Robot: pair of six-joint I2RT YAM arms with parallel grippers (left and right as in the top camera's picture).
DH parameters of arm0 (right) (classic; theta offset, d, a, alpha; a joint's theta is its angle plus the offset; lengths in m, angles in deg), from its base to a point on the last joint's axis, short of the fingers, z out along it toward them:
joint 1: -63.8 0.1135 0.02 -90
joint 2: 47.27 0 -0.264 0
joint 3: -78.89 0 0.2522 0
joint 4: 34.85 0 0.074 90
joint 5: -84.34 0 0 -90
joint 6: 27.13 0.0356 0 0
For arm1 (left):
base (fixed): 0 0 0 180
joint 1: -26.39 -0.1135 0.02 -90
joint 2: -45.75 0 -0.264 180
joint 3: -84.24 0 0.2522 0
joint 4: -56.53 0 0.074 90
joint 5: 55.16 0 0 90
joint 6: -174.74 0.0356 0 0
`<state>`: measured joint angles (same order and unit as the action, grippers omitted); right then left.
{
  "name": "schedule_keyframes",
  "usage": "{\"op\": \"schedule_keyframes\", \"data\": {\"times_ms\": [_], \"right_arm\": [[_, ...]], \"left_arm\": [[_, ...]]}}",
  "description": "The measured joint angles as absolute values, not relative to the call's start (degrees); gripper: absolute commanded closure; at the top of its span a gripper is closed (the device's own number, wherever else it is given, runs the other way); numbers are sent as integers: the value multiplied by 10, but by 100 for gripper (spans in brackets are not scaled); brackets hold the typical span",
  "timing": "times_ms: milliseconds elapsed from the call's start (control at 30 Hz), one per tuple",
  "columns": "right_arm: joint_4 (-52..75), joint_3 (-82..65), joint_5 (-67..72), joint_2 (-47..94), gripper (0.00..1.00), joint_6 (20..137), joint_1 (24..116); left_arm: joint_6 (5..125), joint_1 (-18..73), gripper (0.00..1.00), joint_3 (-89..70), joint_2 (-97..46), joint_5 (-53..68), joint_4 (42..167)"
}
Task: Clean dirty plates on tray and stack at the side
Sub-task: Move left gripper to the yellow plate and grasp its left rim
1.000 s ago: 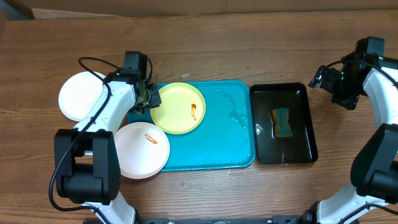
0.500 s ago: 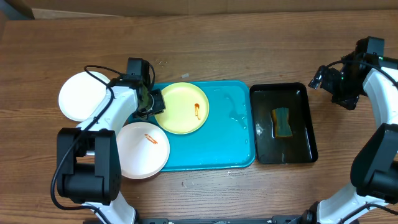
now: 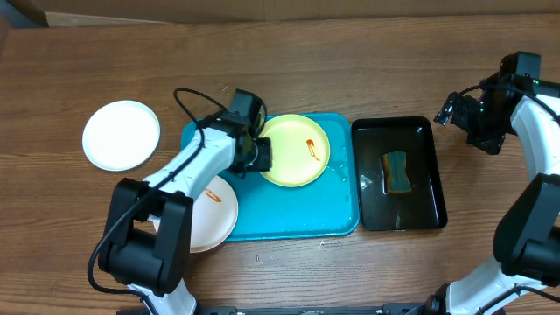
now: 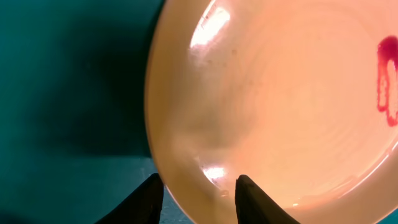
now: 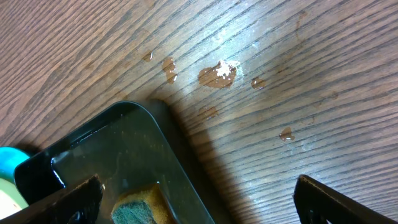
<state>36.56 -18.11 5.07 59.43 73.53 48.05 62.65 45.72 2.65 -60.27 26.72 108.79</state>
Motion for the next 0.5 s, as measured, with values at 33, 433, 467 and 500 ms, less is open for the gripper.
{"op": "schedule_keyframes", "data": {"times_ms": [33, 433, 467, 500], "right_arm": [[366, -181, 51, 594, 0, 736, 481], [366, -181, 51, 594, 0, 735, 481], [365, -181, 51, 594, 0, 736, 481], [366, -181, 51, 594, 0, 736, 481]], "left_arm": [[624, 464, 60, 26, -603, 273, 1088], [551, 477, 73, 32, -603, 339, 1080], [549, 477, 75, 34, -603, 340, 1075], [548, 477, 76, 38, -603, 341, 1069]]}}
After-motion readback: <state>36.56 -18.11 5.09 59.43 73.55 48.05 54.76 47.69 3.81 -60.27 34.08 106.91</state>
